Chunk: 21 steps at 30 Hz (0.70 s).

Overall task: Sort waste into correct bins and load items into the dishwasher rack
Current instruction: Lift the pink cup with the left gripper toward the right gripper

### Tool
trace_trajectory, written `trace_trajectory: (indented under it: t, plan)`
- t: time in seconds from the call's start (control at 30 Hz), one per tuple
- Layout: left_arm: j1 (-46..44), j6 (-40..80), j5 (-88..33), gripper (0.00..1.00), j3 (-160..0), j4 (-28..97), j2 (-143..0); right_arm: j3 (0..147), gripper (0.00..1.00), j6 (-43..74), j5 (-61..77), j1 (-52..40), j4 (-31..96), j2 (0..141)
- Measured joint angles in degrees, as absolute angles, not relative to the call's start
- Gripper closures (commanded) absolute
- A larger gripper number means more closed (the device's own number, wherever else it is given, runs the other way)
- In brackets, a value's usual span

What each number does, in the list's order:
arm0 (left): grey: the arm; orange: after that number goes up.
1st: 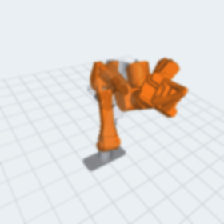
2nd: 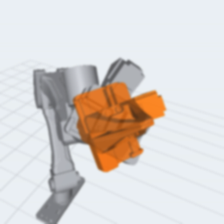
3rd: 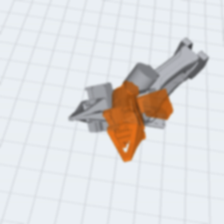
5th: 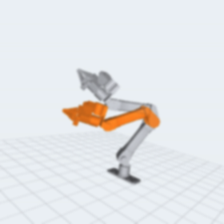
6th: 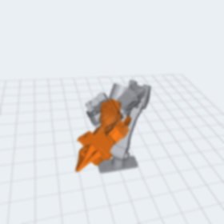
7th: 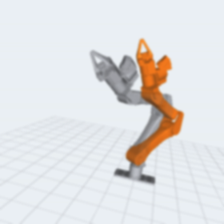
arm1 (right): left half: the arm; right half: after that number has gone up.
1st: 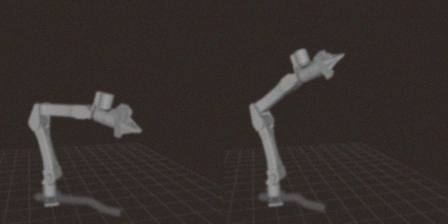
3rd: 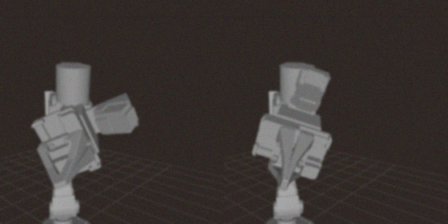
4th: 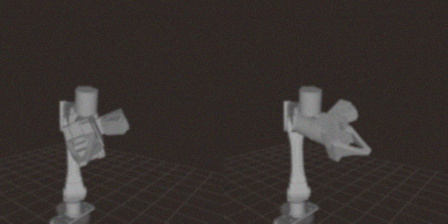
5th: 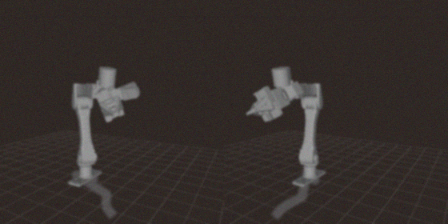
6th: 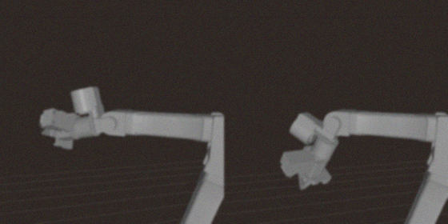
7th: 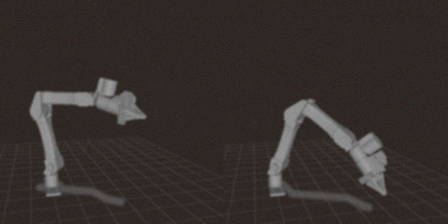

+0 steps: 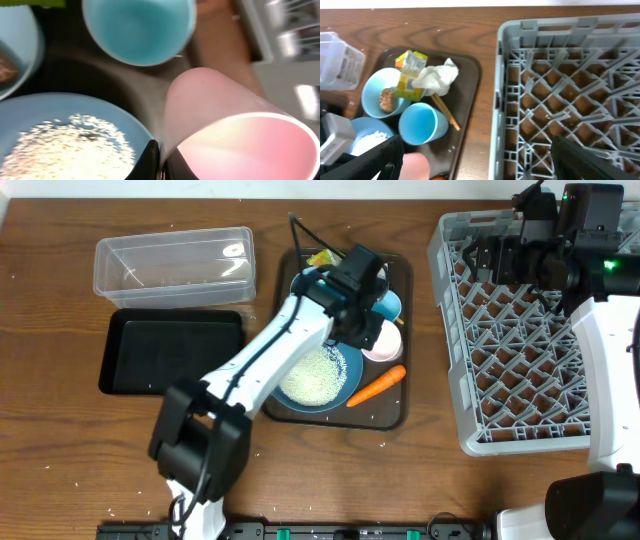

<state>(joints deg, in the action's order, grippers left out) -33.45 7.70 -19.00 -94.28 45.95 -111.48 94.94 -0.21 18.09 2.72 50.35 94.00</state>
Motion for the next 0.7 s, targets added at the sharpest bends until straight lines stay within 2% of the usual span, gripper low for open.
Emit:
trace_trajectory:
  t: [0.27, 0.5, 0.7]
  plan:
    - [-20.6, 7.5, -45.7, 0.94, -94.3, 42.2, -110.5, 92.2, 0.11, -0.8, 33.5, 2.7, 44.8, 94.0]
    - [-11.6, 7.4, -65.8, 0.94, -94.3, 35.4, -110.5, 80.1, 0.09, -0.2, 58.9, 2.7, 22.2, 94.0]
    - [-9.1, 7.4, -76.9, 0.94, -94.3, 31.6, -110.5, 75.1, 0.07, 4.9, 68.7, 1.6, 9.1, 94.0]
